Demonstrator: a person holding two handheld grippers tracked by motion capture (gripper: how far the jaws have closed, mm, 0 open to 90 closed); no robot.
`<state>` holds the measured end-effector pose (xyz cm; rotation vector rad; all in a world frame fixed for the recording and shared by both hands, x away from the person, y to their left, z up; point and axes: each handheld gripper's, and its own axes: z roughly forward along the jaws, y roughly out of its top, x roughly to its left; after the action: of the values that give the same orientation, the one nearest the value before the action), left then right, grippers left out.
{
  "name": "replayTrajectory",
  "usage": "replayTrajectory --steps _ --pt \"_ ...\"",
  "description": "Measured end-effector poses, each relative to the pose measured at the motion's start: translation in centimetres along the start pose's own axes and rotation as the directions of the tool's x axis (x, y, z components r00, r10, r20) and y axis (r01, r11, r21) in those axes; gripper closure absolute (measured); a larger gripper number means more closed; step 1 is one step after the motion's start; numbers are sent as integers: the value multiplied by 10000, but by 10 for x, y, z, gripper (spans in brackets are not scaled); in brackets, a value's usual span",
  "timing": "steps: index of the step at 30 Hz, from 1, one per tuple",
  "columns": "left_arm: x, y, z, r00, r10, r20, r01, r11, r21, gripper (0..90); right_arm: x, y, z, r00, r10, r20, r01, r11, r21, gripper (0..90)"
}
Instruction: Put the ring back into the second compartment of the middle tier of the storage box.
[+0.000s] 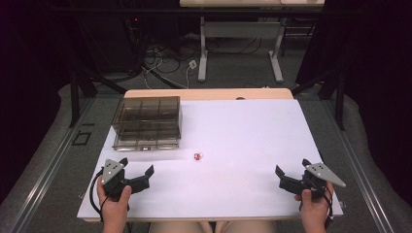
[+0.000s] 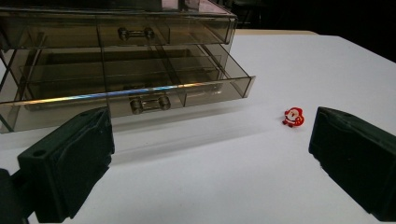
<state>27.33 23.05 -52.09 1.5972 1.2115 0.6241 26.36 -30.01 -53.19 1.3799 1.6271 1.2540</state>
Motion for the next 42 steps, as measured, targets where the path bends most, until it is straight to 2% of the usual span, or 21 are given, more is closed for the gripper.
replayTrajectory --steps 5,11,13,15,21,26,32,35,37,39,40,42 --pt "-3 1 1 10000 -62 -14 62 10000 -56 3 1 -2 3 9999 11 -105 -11 10000 59 0" --pt "-10 6 4 9993 -172 -333 174 9998 39 3 4 -3 8 9997 -192 -172 197 9994 267 0" --pt "-14 7 4 9982 -111 -590 113 9999 36 3 4 -4 9 9995 -220 -242 230 9989 398 0" --pt "-17 8 3 9995 -33 -310 31 10000 -58 3 4 -4 11 9994 -231 -272 240 9992 332 0" --pt "-27 10 6 9998 150 93 -148 9998 -157 3 4 -4 11 9991 -235 -365 249 9990 383 0" --pt "-32 11 8 9993 320 216 -318 9995 -84 3 5 -4 11 9989 -262 -395 281 9984 498 0" --pt "-35 14 10 9993 223 306 -224 9997 43 3 6 -5 12 9982 -311 -520 338 9981 510 0" --pt "-39 17 13 9990 365 271 -370 9992 175 3 5 -5 12 9982 -313 -508 335 9985 432 0" --pt "-41 19 14 9984 472 311 -480 9985 264 3 5 -5 11 9985 -262 -487 290 9980 570 0" --pt "-43 20 15 9983 458 352 -468 9985 290 3 5 -5 11 9985 -224 -495 252 9981 557 0" --pt "-45 23 17 9976 516 470 -534 9979 376 3 4 -5 12 9986 -215 -478 236 9988 436 0" --pt "-48 26 19 9963 652 562 -678 9966 470 3 3 -5 11 9984 -267 -498 296 9979 584 0"
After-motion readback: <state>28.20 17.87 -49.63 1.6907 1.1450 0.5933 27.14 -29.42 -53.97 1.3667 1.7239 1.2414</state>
